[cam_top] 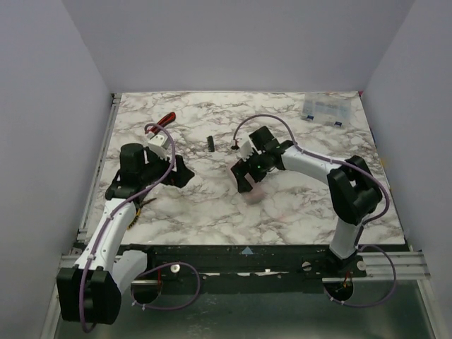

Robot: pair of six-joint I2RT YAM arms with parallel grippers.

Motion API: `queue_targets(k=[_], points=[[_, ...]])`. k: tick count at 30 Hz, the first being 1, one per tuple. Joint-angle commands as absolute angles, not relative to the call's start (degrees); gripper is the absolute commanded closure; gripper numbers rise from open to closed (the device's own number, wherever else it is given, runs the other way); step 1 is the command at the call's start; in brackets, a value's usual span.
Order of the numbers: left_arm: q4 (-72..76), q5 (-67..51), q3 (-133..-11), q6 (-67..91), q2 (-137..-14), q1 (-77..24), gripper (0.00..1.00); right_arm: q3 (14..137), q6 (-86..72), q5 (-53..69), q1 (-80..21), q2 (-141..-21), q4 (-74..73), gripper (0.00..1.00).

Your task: Open the umbrella

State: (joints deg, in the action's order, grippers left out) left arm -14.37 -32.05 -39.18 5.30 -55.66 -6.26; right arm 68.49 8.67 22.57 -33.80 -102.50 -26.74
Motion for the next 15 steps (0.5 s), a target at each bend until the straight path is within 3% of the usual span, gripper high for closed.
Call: queue_targets(k=[1, 8, 12, 15], points=[[-11.0, -37.7, -37.7, 10.4, -53.0, -2.3, 0.02, 72.9, 17.7, 22.0, -38.9, -108.4, -30.3, 0.01], [-10.9, -45.8, -37.1, 7.3, -57.1, -1.2, 0.01, 58.6, 48.2, 14.0, -41.0, -99.7, -27.2, 0.10], [-13.5, -61.0, -39.4, -4.9, -62.8, -1.0, 0.02, 46.6, 66.7, 10.4, -40.9, -89.1, -24.3, 0.13], [-14.8, -68.3, -38.6, -19.2, -63.6, -1.3, 0.14, 41.9, 74.6, 12.0, -40.9, -83.2, -23.8, 0.18]])
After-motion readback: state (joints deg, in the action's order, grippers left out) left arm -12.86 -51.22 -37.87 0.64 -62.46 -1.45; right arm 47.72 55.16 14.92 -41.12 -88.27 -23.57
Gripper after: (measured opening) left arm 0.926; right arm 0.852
